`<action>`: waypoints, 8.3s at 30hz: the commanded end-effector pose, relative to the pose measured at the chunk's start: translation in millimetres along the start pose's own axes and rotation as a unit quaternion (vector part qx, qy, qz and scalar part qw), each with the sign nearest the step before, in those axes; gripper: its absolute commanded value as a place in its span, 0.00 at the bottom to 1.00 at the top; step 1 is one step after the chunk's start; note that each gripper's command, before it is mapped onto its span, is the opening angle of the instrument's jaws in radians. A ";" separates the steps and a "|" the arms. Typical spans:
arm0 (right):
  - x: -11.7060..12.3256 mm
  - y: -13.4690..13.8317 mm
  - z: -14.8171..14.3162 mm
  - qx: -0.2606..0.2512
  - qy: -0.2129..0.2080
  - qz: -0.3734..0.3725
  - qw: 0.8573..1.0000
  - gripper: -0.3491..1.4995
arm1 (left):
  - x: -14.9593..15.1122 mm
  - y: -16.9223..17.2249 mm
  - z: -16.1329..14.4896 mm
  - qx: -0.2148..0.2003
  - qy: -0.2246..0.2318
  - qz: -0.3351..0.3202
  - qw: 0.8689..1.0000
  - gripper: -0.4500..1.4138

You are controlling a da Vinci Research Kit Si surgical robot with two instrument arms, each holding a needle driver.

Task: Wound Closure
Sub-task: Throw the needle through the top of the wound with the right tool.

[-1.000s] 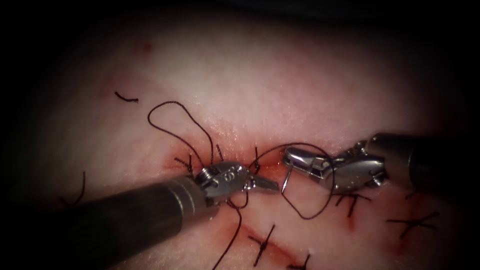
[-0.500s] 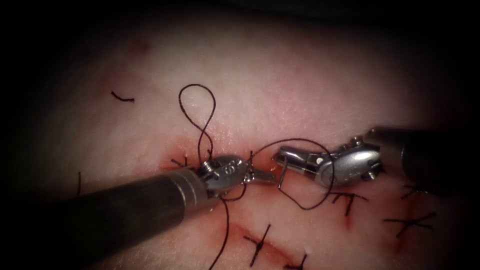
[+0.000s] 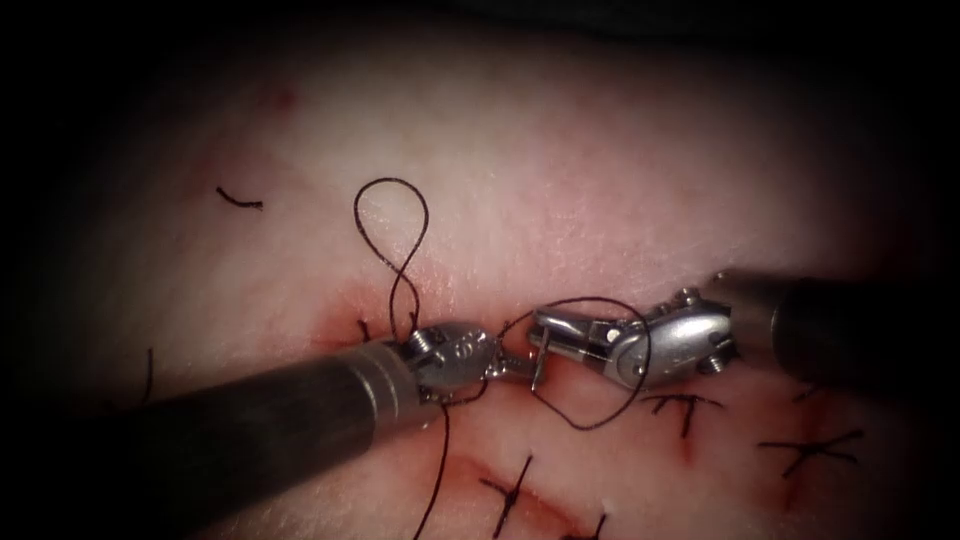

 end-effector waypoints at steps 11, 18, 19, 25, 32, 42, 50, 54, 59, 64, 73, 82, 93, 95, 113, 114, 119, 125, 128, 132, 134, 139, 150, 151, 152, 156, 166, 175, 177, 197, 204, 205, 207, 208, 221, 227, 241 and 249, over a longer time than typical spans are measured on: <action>-1.8 -4.5 1.5 0.045 -0.029 0.033 0.998 0.00 | -0.5 -0.1 -0.2 0.003 -0.019 0.003 1.000 0.00; -2.3 -5.4 1.2 0.060 -0.040 0.044 0.996 0.00 | -0.7 -0.2 -0.5 0.004 -0.022 0.002 1.000 0.00; -2.4 -5.7 1.1 0.063 -0.042 0.045 0.996 0.00 | -0.8 -0.2 -0.6 0.004 -0.022 0.002 1.000 0.00; -3.2 -8.0 0.9 0.091 -0.067 0.056 0.992 0.00 | -1.0 -0.2 -0.9 0.005 -0.026 0.004 1.000 0.00; -4.4 -10.8 0.7 0.127 -0.082 0.072 0.986 0.00 | -1.2 -0.3 -1.3 0.006 -0.032 0.005 0.999 0.00; -5.1 -13.0 1.2 0.177 -0.096 0.078 0.976 0.00 | -1.3 -0.1 -1.4 0.007 -0.038 0.006 0.999 0.00; -6.2 -14.6 0.9 0.208 -0.121 0.094 0.966 0.00 | -1.4 -0.1 -2.0 0.007 -0.040 0.007 0.999 0.00; -7.1 -15.5 0.3 0.218 -0.133 0.106 0.961 0.00 | -1.4 0.0 -2.3 0.006 -0.042 0.007 0.999 0.00; -7.4 -15.1 -0.2 0.221 -0.134 0.109 0.960 0.00 | -1.4 0.1 -2.4 0.006 -0.042 0.006 0.999 0.00; -4.9 -11.5 -0.4 0.143 -0.120 0.145 0.972 0.00 | -1.5 0.3 -2.6 0.006 -0.044 0.006 0.999 0.00; -0.5 -4.5 -2.0 0.015 -0.092 0.166 0.982 0.74 | -1.4 0.8 -3.5 0.004 -0.047 0.005 0.999 0.00; 5.4 -1.3 -3.2 0.002 -0.089 0.119 0.989 0.74 | -0.6 1.9 -4.2 0.005 -0.048 0.004 0.999 0.00; 8.8 0.9 -2.3 -0.092 -0.054 0.137 0.985 0.99 | -0.3 2.3 -4.5 0.003 -0.048 0.010 0.999 0.00; 9.1 1.3 -2.1 -0.111 -0.045 0.126 0.985 0.99 | -0.3 2.3 -4.5 0.004 -0.048 0.010 0.999 0.00; 12.5 6.1 -1.0 -0.158 -0.072 0.053 0.983 0.98 | -0.3 2.5 -4.3 0.005 -0.048 0.010 0.999 0.00; 12.8 6.4 -1.0 -0.161 -0.072 0.053 0.983 0.98 | -0.3 2.5 -4.3 0.005 -0.048 0.010 0.999 0.00; 13.8 8.9 -0.4 -0.164 -0.074 0.037 0.983 0.97 | -0.2 2.6 -4.3 0.006 -0.048 0.009 0.999 0.00; 14.0 9.6 0.8 -0.163 -0.072 0.023 0.984 0.97 | -0.2 2.6 -4.3 0.006 -0.048 0.012 0.999 0.00; 13.7 9.8 0.9 -0.163 -0.074 0.018 0.984 0.97 | -0.3 2.6 -4.3 0.006 -0.049 0.012 0.999 0.00; 13.5 10.0 1.0 -0.162 -0.071 0.004 0.984 0.97 | -0.3 2.7 -4.3 0.006 -0.048 0.012 0.999 0.00; 13.5 10.2 1.3 -0.159 -0.068 -0.002 0.985 0.97 | -0.3 2.7 -4.2 0.006 -0.048 0.012 0.999 0.00; 13.0 10.1 1.5 -0.157 -0.069 -0.024 0.985 0.64 | -0.3 2.9 -4.3 0.007 -0.050 0.011 0.999 0.00; 13.0 9.8 0.0 -0.121 -0.056 -0.086 0.987 0.00 | 0.2 3.0 -4.3 0.006 -0.052 0.015 0.999 0.00; 12.9 9.7 -0.3 -0.118 -0.050 -0.096 0.987 0.00 | 0.4 3.1 -4.3 0.006 -0.052 0.017 0.999 0.00; 12.8 9.6 -0.6 -0.115 -0.043 -0.100 0.987 0.00 | 0.6 3.1 -4.2 0.006 -0.052 0.018 0.998 0.00; 12.5 9.4 -1.4 -0.097 0.004 -0.108 0.989 0.00 | 1.4 3.7 -3.2 0.010 -0.051 0.025 0.998 0.00; 9.2 6.8 -1.6 0.019 0.060 -0.125 0.990 0.00 | 2.5 3.9 -2.2 0.016 -0.039 0.032 0.999 0.00; 7.5 5.7 -0.4 0.033 0.050 -0.038 0.997 0.00 | 4.5 4.3 -0.3 0.027 -0.006 0.041 0.999 0.00; 6.7 5.4 -0.3 0.045 0.044 -0.018 0.998 0.00 | 4.4 4.4 -0.5 0.027 -0.007 0.042 0.999 0.00; 3.1 -2.1 -0.3 0.091 0.009 -0.005 0.996 0.00 | 2.5 4.1 -1.8 0.020 -0.025 0.055 0.998 0.00; 4.7 2.8 -0.9 0.057 0.036 0.054 0.996 0.00 | 2.3 4.0 -1.1 0.023 -0.031 0.053 0.998 0.00; 5.1 3.9 -1.2 0.048 0.043 0.064 0.996 0.00 | 2.2 4.0 -1.0 0.023 -0.032 0.054 0.998 0.00; 7.0 9.1 -1.7 0.020 0.065 0.109 0.992 0.00 | 1.9 3.9 -0.2 0.020 -0.038 0.055 0.998 0.00; 7.0 9.1 -1.7 0.020 0.065 0.109 0.992 0.00 | 1.9 3.9 -0.2 0.020 -0.038 0.055 0.998 0.00; 7.1 17.1 1.4 0.036 0.071 0.297 0.952 0.00 | 0.8 3.8 0.5 0.014 -0.062 0.053 0.997 0.00; 4.1 16.3 2.8 0.063 0.067 0.421 0.902 0.00 | 0.8 3.9 0.5 0.013 -0.063 0.053 0.996 0.00; 1.0 16.0 3.6 0.100 0.063 0.648 0.753 0.00 | 0.5 3.7 -0.3 0.007 -0.064 0.055 0.996 0.00; 1.1 17.5 3.9 0.080 0.085 0.671 0.732 0.00 | 0.5 3.7 -0.3 0.007 -0.064 0.055 0.996 0.00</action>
